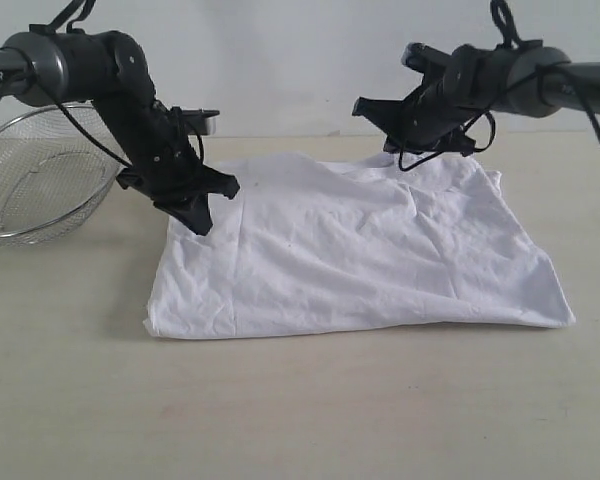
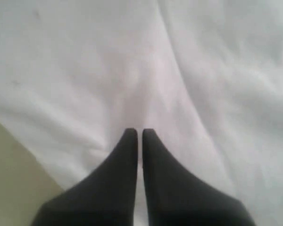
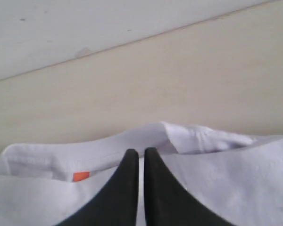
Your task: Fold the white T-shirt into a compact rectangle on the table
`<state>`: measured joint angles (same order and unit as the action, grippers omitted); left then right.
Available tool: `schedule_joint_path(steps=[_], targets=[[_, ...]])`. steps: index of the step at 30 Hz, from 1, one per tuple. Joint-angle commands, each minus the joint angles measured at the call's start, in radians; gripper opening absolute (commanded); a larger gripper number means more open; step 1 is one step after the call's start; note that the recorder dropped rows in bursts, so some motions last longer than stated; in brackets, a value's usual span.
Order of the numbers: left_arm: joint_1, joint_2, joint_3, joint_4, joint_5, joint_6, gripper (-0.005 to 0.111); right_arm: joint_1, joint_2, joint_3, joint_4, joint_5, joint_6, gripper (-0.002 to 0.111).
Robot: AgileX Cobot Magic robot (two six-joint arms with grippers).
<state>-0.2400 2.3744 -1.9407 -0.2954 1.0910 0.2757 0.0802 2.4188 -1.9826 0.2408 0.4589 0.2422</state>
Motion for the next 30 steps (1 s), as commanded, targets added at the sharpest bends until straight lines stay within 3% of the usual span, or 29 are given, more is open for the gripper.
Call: schedule_joint_path(steps=[1, 13, 19, 24, 30], targets=[[-0.003, -0.079, 0.051, -0.109, 0.004, 0.053, 0.004, -0.029, -0.100, 0.017, -0.024, 0.149, -0.067, 0.000], [-0.003, -0.377, 0.469, -0.274, -0.151, 0.146, 0.004, -0.081, -0.514, 0.496, 0.085, 0.180, -0.220, 0.000], [-0.003, -0.614, 0.718, -0.497, -0.237, 0.297, 0.004, -0.082, -0.737, 0.696, 0.095, 0.247, -0.304, 0.000], [-0.003, -0.777, 0.902, -0.712, -0.258, 0.455, 0.004, -0.115, -0.791, 0.799, 0.122, 0.366, -0.328, 0.000], [-0.003, -0.947, 1.084, -0.950, -0.251, 0.615, 0.004, -0.271, -0.791, 0.884, 0.391, 0.413, -0.542, 0.000]])
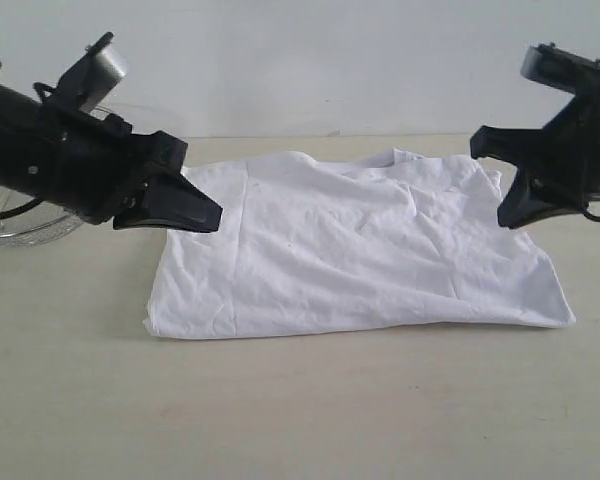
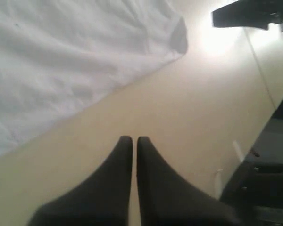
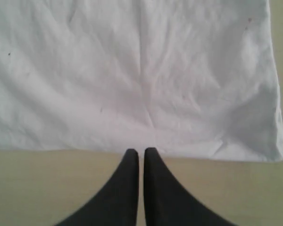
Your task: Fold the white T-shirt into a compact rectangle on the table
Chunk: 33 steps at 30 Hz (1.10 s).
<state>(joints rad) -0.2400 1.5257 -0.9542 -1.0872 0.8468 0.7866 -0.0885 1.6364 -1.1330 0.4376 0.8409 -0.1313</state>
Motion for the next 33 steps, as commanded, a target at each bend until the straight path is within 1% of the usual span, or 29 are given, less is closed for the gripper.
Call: schedule_joint_path(steps=[1, 3, 5, 6, 8, 9, 10, 11, 12, 16, 20, 29, 33], targets=[[-0.003, -0.123, 0.118, -0.200, -0.007, 0.126, 0.004, -0.133, -0.005, 0.037, 0.246, 0.048, -0.212, 0.000], [-0.003, -0.165, 0.155, -0.265, -0.007, 0.181, 0.004, -0.182, 0.006, 0.035, 0.310, 0.058, -0.255, 0.000], [-0.003, -0.193, 0.187, -0.329, -0.007, 0.217, 0.004, -0.229, 0.033, 0.028, 0.326, 0.044, -0.301, 0.001], [-0.003, -0.193, 0.192, -0.338, -0.007, 0.229, 0.004, -0.234, 0.051, 0.024, 0.326, 0.042, -0.317, 0.003], [-0.003, -0.187, 0.193, -0.339, -0.014, 0.263, 0.004, -0.239, 0.114, -0.006, 0.326, 0.042, -0.322, 0.019], [-0.003, -0.180, 0.193, -0.339, -0.014, 0.269, 0.004, -0.239, 0.156, -0.028, 0.326, 0.044, -0.326, 0.036], [-0.003, -0.176, 0.193, -0.339, -0.018, 0.269, 0.004, -0.239, 0.178, -0.043, 0.326, 0.044, -0.326, 0.045], [-0.003, -0.172, 0.193, -0.337, -0.038, 0.290, 0.004, -0.239, 0.220, -0.079, 0.319, 0.044, -0.326, 0.058], [-0.003, -0.170, 0.193, -0.337, -0.041, 0.301, 0.004, -0.239, 0.241, -0.100, 0.316, 0.044, -0.326, 0.061], [-0.003, -0.168, 0.193, -0.337, -0.046, 0.305, 0.004, -0.239, 0.359, -0.229, 0.307, 0.047, -0.328, 0.061], [-0.003, -0.168, 0.193, -0.337, -0.048, 0.305, 0.004, -0.239, 0.470, -0.321, 0.293, 0.072, -0.337, 0.061], [-0.003, -0.168, 0.193, -0.329, -0.072, 0.305, 0.004, -0.252, 0.533, -0.334, 0.281, 0.029, -0.406, 0.061], [-0.003, -0.162, 0.193, -0.330, -0.077, 0.305, 0.004, -0.280, 0.548, -0.334, 0.284, 0.085, -0.423, 0.061]])
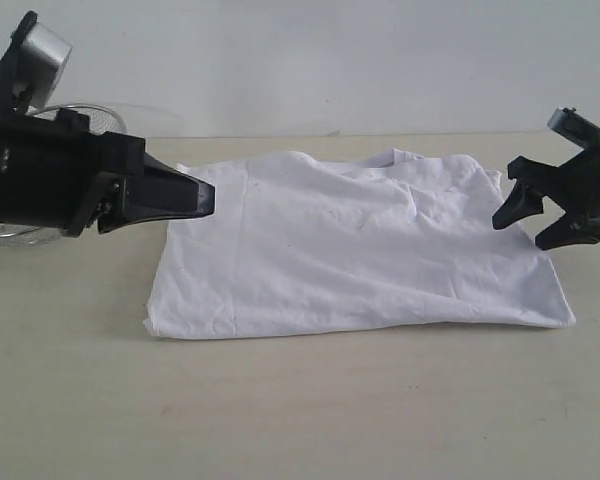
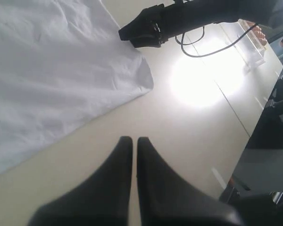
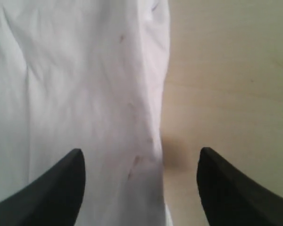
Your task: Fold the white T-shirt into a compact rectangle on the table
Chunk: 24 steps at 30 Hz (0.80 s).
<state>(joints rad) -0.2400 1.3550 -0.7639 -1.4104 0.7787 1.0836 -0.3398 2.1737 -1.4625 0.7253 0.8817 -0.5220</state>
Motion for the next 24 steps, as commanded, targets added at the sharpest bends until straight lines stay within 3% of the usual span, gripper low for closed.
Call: schedule_joint_path(steps=[1, 10, 19, 22, 24], targets=[[-0.003, 0.016, 0.003, -0.007, -0.020, 0.008, 0.004, -0.035, 0.016, -0.005, -0.004, 0.073, -0.055, 0.061], [-0.003, 0.065, 0.003, -0.013, -0.057, 0.035, 0.004, -0.035, 0.087, -0.003, 0.046, 0.120, -0.092, 0.061], [-0.003, 0.065, 0.003, -0.015, -0.057, 0.035, 0.004, 0.025, 0.122, -0.003, 0.054, 0.121, -0.127, 0.060], [-0.003, 0.065, 0.003, -0.015, -0.057, 0.035, 0.004, 0.025, 0.122, -0.003, 0.060, 0.121, -0.127, 0.053], [-0.003, 0.065, 0.003, -0.015, -0.057, 0.035, 0.004, 0.023, 0.122, -0.003, 0.058, 0.121, -0.127, 0.040]])
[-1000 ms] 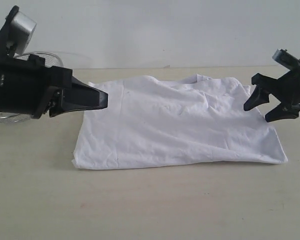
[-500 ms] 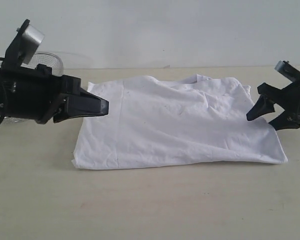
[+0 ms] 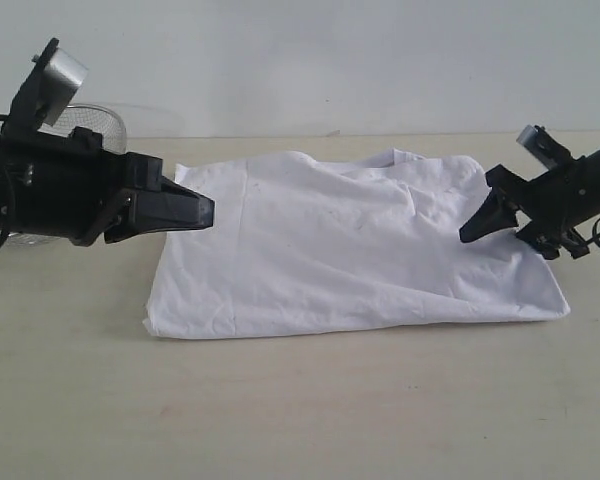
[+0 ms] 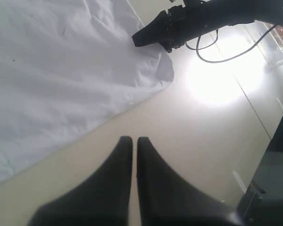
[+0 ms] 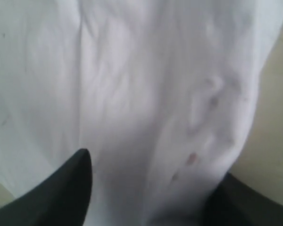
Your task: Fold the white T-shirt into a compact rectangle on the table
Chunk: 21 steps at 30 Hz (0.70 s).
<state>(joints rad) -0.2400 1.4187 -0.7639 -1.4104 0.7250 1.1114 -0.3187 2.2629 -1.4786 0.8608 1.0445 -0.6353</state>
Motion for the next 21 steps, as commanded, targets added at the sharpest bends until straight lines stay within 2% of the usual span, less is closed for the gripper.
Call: schedule_joint_path(steps=[1, 6, 15, 21], targets=[[-0.003, 0.001, 0.003, -0.015, -0.003, 0.007, 0.004, 0.002, 0.032, 0.013, -0.077, -0.041, -0.014, 0.033], [-0.003, 0.001, 0.003, -0.015, -0.003, 0.007, 0.004, 0.002, 0.032, 0.013, -0.077, -0.044, -0.007, -0.001], [-0.003, 0.003, 0.003, -0.014, -0.072, 0.007, 0.004, 0.002, 0.004, 0.013, -0.055, -0.042, 0.009, 0.000], [-0.003, 0.015, 0.001, -0.014, -0.071, 0.007, 0.004, 0.002, -0.062, 0.011, -0.034, -0.048, 0.029, 0.000]])
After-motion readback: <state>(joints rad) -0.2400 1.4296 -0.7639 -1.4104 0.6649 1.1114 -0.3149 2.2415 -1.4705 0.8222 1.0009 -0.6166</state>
